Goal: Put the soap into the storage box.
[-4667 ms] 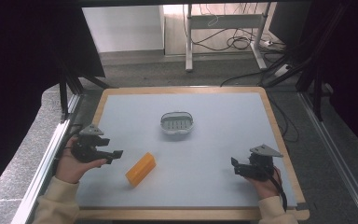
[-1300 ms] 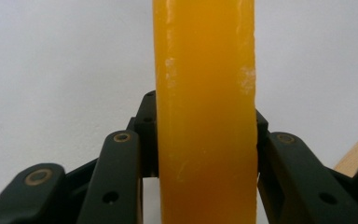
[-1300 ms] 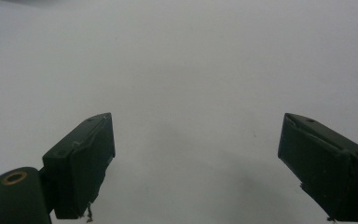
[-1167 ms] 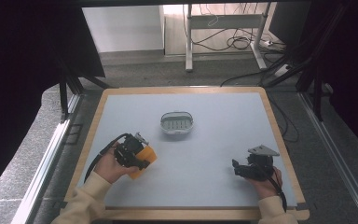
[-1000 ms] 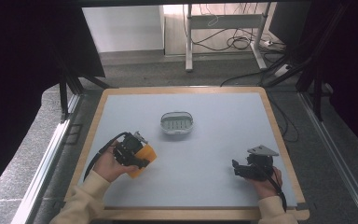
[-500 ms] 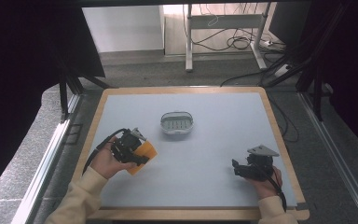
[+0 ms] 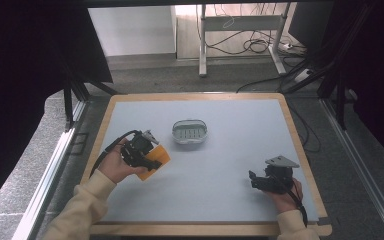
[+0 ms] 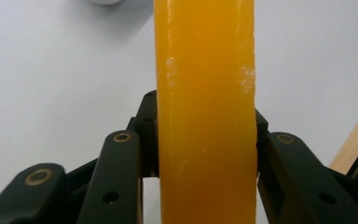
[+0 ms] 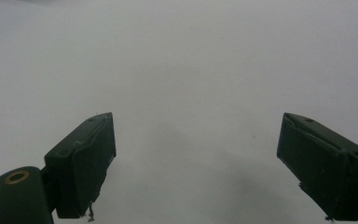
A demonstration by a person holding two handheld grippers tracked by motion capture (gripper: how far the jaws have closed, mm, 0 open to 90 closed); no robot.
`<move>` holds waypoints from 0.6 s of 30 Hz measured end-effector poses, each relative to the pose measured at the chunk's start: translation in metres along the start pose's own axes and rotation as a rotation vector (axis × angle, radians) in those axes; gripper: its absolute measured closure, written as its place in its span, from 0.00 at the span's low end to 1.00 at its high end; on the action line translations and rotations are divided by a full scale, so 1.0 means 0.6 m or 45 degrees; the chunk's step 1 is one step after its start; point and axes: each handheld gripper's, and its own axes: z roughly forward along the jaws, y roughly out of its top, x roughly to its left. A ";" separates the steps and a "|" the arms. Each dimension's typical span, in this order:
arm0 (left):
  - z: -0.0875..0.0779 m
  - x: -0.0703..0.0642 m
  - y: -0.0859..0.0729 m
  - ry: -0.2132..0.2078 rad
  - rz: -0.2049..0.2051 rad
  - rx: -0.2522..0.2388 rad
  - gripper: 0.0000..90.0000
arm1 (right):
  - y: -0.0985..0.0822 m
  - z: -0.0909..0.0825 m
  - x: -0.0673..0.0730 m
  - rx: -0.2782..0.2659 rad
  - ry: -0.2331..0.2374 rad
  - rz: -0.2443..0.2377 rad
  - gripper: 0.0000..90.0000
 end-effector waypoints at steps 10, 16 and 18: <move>0.000 0.008 0.013 0.016 0.043 -0.001 0.69 | 0.000 0.000 0.000 0.000 -0.002 -0.008 0.13; 0.003 0.012 0.019 0.021 0.065 0.008 0.69 | 0.000 0.001 0.000 0.000 -0.003 -0.011 0.13; 0.003 0.015 0.022 0.027 0.080 0.012 0.69 | 0.000 0.001 0.000 -0.001 -0.004 -0.013 0.13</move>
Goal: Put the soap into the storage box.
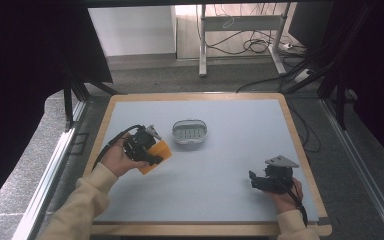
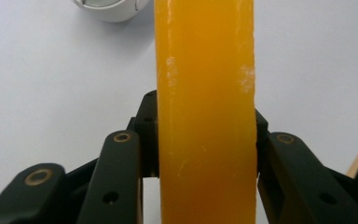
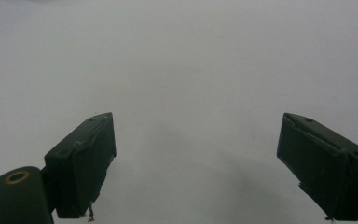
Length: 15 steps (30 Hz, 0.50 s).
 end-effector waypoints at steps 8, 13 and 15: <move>0.000 0.009 0.022 0.014 0.039 0.003 0.69 | 0.000 0.000 0.000 0.003 0.000 0.004 0.13; 0.002 0.013 0.033 0.026 0.066 0.007 0.69 | 0.000 -0.001 -0.001 0.001 0.000 0.006 0.13; 0.002 0.016 0.037 0.030 0.078 0.014 0.69 | 0.000 -0.001 -0.001 0.004 0.000 0.009 0.13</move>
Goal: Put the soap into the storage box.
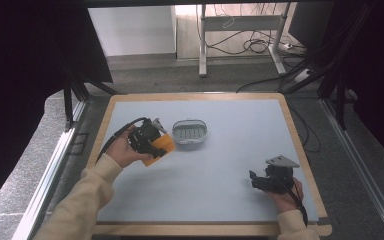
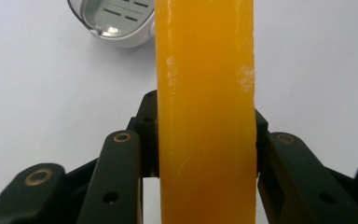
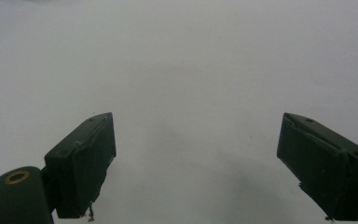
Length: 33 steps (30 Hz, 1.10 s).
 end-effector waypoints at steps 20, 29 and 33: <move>0.022 0.018 0.035 0.008 0.073 0.023 0.69 | 0.000 0.000 -0.001 0.001 -0.002 -0.007 0.13; 0.033 0.026 0.044 -0.004 0.069 0.024 0.69 | 0.000 0.001 -0.002 -0.002 0.003 -0.014 0.13; 0.039 0.028 0.048 -0.009 0.069 0.029 0.69 | 0.000 0.000 -0.002 -0.004 0.001 -0.013 0.13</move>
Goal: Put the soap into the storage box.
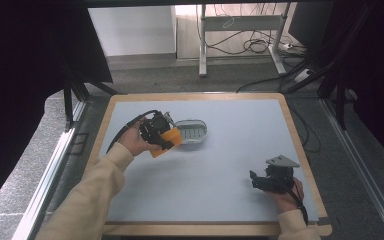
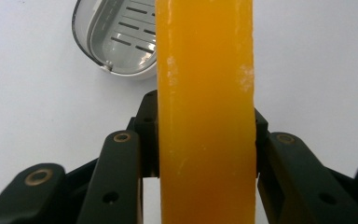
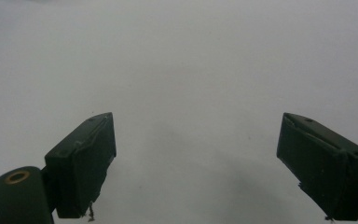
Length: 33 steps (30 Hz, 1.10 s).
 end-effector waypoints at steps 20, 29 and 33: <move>0.016 0.027 0.022 -0.012 0.009 -0.005 0.69 | 0.000 0.001 0.001 0.002 -0.001 -0.011 0.13; 0.020 0.033 0.042 -0.014 0.043 0.003 0.69 | 0.000 0.001 0.000 0.001 0.002 -0.014 0.13; 0.021 0.037 0.050 -0.012 0.051 0.006 0.69 | 0.000 0.002 0.001 0.002 0.004 -0.018 0.13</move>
